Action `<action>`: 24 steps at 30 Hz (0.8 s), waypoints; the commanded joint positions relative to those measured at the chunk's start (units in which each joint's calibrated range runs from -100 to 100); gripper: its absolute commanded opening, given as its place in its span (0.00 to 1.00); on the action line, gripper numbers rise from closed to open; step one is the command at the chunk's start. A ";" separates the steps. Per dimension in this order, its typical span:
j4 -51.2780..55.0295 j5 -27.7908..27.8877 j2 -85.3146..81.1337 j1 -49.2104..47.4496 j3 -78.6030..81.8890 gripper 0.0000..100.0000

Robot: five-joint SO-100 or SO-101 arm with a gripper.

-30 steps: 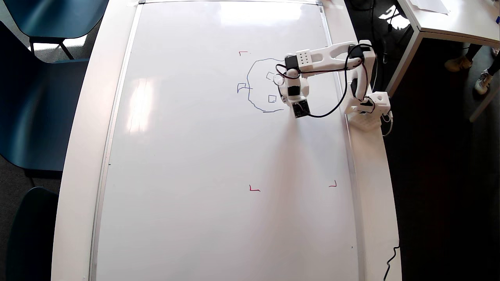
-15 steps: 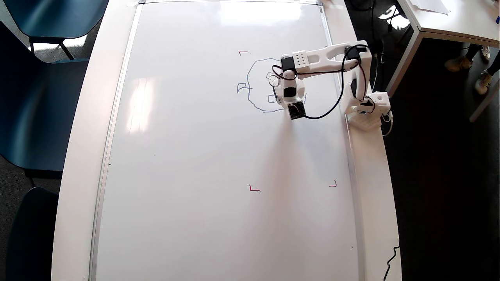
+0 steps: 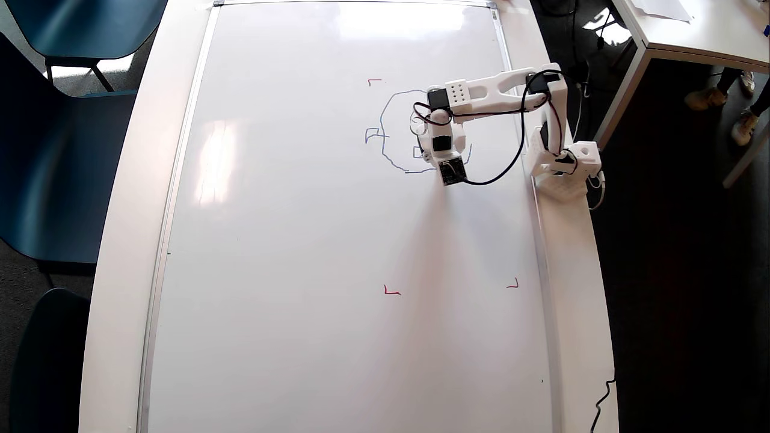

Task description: Draw on a whiteboard a robot head using a pen attached to the gripper

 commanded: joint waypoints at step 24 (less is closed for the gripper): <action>-0.75 -0.07 -11.88 -0.19 14.67 0.01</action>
